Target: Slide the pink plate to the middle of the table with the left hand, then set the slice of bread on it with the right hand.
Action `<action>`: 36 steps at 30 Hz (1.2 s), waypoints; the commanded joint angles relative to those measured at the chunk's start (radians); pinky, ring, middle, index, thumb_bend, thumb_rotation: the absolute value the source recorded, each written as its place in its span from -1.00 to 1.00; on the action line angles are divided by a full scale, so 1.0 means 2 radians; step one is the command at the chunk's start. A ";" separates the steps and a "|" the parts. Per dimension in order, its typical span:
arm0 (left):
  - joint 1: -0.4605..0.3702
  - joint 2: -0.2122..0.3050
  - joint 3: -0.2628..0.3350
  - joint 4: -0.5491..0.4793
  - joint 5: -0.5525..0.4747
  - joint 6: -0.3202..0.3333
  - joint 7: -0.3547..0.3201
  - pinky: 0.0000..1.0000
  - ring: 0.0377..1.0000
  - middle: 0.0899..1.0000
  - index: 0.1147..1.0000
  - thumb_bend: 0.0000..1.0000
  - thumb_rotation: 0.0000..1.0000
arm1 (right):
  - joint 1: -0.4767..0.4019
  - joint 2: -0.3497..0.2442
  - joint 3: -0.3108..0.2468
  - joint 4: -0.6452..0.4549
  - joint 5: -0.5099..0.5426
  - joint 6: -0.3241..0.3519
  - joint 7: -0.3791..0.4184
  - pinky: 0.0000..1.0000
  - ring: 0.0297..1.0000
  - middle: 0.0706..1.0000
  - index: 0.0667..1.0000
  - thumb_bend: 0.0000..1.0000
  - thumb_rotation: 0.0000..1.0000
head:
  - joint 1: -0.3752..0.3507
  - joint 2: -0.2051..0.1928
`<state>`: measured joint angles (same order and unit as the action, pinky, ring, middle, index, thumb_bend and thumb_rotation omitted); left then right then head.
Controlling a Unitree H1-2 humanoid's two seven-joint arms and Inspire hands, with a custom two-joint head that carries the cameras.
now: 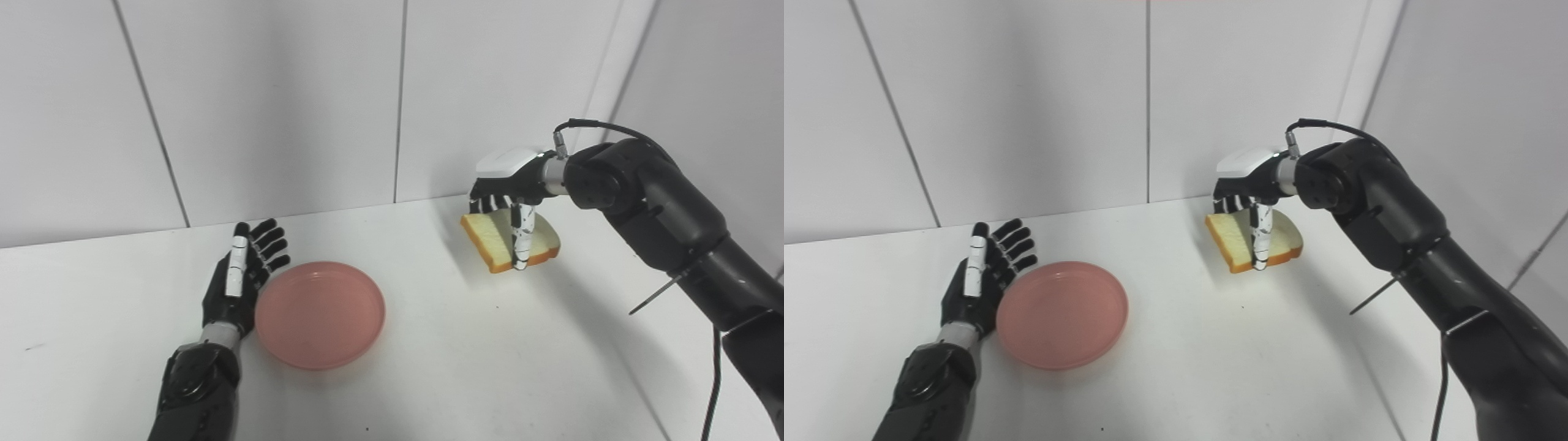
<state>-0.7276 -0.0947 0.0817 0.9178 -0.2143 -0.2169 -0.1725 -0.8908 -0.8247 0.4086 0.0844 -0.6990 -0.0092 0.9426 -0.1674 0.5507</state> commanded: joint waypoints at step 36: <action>0.002 -0.027 -0.006 0.058 0.040 -0.031 0.054 0.39 0.61 0.51 0.31 0.58 0.81 | -0.049 0.209 0.068 0.084 -0.043 -0.046 -0.063 -0.20 -0.06 0.07 0.18 0.72 -0.59 | 0.134 -0.008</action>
<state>-0.7593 -0.1516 0.0728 1.0108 -0.1449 -0.3370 -0.0828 -0.9453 -0.4140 0.5529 0.2660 -0.7856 -0.0990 0.8509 0.0997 0.5338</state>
